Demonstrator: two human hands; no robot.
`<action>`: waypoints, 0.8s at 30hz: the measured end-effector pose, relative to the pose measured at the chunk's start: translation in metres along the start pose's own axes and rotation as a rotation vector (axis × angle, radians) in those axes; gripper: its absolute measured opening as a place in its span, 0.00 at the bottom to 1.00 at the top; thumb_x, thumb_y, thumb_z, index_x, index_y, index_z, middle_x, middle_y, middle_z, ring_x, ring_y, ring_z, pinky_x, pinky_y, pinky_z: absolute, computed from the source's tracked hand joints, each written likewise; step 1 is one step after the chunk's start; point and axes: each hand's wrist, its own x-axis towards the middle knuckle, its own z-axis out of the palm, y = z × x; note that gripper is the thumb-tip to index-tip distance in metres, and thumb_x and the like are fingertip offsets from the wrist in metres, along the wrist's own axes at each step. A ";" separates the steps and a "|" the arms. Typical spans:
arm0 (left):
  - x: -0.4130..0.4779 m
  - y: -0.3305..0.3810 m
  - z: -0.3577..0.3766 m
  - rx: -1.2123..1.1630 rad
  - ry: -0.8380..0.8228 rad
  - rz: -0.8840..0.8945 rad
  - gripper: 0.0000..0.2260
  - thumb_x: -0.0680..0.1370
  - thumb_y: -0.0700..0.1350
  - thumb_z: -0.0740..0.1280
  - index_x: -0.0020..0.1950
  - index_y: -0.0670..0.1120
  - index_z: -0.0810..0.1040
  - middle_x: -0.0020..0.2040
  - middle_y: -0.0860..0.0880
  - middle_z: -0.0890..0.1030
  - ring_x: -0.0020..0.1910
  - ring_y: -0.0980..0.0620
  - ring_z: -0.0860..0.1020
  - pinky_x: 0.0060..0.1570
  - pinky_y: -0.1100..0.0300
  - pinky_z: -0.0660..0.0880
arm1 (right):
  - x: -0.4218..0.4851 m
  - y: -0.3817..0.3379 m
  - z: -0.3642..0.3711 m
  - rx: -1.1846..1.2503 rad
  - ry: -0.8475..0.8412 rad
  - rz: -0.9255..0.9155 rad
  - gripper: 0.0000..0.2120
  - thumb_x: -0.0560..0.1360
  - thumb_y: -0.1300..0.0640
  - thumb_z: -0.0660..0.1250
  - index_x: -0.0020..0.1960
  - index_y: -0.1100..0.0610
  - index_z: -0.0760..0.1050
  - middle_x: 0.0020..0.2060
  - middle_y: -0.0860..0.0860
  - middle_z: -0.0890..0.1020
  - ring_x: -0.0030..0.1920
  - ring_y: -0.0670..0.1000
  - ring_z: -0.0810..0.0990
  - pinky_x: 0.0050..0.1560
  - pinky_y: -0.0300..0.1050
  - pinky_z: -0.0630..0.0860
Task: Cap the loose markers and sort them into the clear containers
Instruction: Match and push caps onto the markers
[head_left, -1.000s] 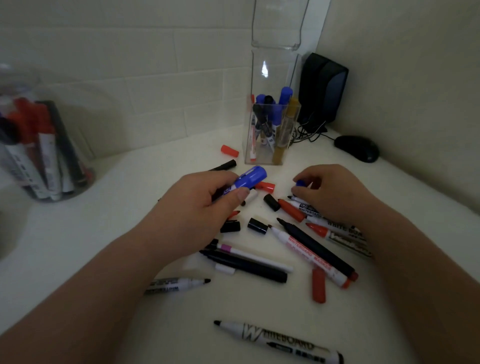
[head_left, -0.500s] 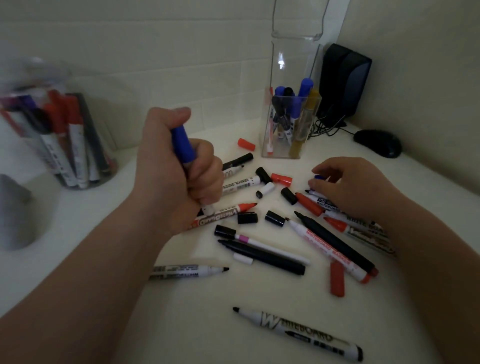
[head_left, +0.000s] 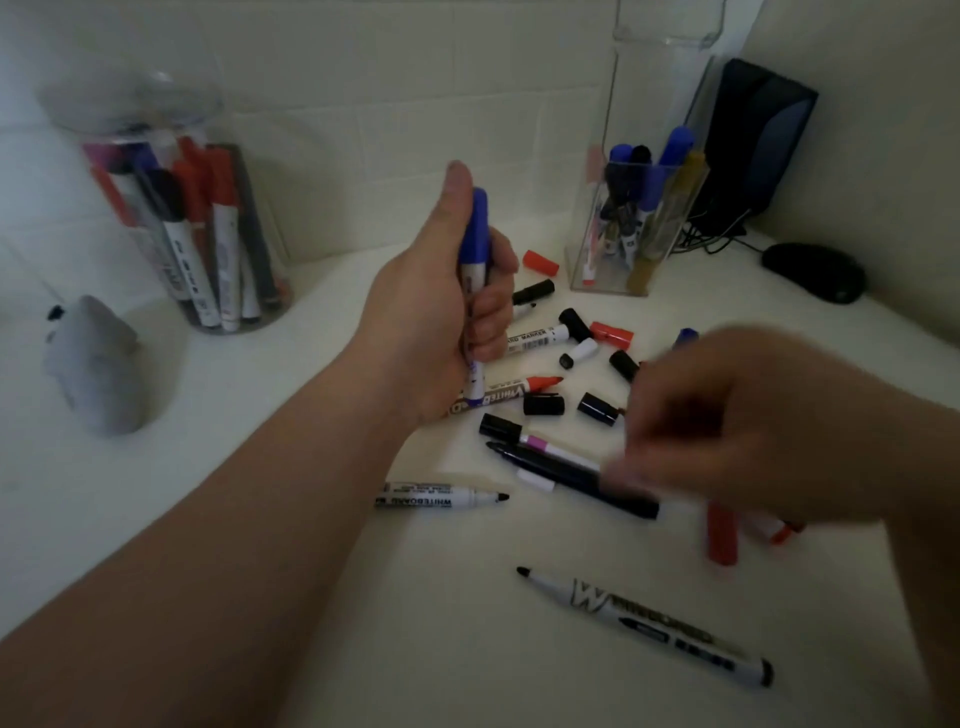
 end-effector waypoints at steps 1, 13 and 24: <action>0.000 -0.001 0.000 0.002 -0.012 -0.008 0.27 0.80 0.67 0.57 0.37 0.46 0.73 0.30 0.48 0.60 0.28 0.51 0.57 0.28 0.57 0.54 | -0.005 -0.014 0.003 -0.075 -0.233 0.008 0.19 0.65 0.28 0.66 0.44 0.42 0.76 0.38 0.37 0.79 0.37 0.41 0.77 0.35 0.34 0.73; 0.007 -0.010 0.003 -0.153 -0.031 -0.004 0.16 0.85 0.54 0.57 0.50 0.42 0.74 0.32 0.49 0.67 0.28 0.53 0.64 0.29 0.60 0.62 | 0.008 0.005 0.013 0.285 -0.275 -0.108 0.05 0.72 0.48 0.70 0.37 0.46 0.78 0.34 0.45 0.80 0.34 0.45 0.78 0.36 0.38 0.76; -0.004 -0.018 0.016 -0.124 -0.119 -0.050 0.13 0.84 0.56 0.58 0.52 0.46 0.69 0.32 0.49 0.57 0.29 0.53 0.53 0.27 0.59 0.53 | 0.033 0.064 0.015 1.534 0.127 -0.230 0.09 0.69 0.59 0.66 0.46 0.64 0.72 0.38 0.60 0.71 0.30 0.51 0.69 0.24 0.38 0.64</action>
